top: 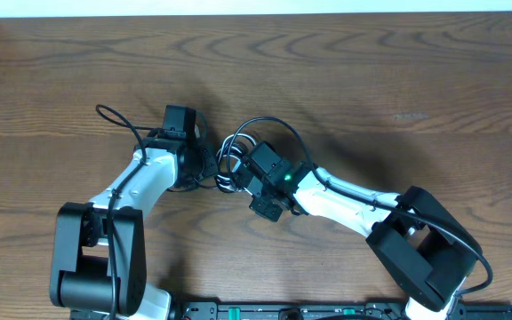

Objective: Untangle cables

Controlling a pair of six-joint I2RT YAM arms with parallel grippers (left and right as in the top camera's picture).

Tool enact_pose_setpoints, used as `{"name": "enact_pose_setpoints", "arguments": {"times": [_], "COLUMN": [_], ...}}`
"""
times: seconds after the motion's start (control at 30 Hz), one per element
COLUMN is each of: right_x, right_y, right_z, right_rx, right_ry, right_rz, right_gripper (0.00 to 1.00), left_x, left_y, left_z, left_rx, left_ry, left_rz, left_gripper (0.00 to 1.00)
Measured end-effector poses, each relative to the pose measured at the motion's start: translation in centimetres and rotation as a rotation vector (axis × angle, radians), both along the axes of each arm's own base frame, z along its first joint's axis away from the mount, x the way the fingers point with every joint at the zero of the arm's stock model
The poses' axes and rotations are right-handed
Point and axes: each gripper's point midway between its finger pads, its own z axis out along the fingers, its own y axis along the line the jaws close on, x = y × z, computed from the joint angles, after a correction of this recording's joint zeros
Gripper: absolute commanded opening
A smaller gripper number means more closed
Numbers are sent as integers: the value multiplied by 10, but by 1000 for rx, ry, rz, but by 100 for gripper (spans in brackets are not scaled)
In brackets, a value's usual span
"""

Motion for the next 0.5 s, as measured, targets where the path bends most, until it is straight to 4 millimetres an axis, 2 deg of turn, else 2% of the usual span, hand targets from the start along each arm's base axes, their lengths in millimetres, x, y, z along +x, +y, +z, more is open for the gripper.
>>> {"name": "enact_pose_setpoints", "arguments": {"times": [0.23,0.43,0.5], "right_x": [3,27,30], "right_y": [-2,7,8], "right_z": [2,24,27], "right_rx": [-11,54,62], "right_ry": [-14,-106,-119], "right_rz": [-7,-34,-38], "right_gripper": [1,1,1], "left_x": [0,1,0], "left_y": [1,2,3], "left_z": [0,0,0], "left_rx": [6,14,15], "left_ry": [-1,-2,-2], "left_rz": [2,4,5], "left_gripper": [44,44,40]}}
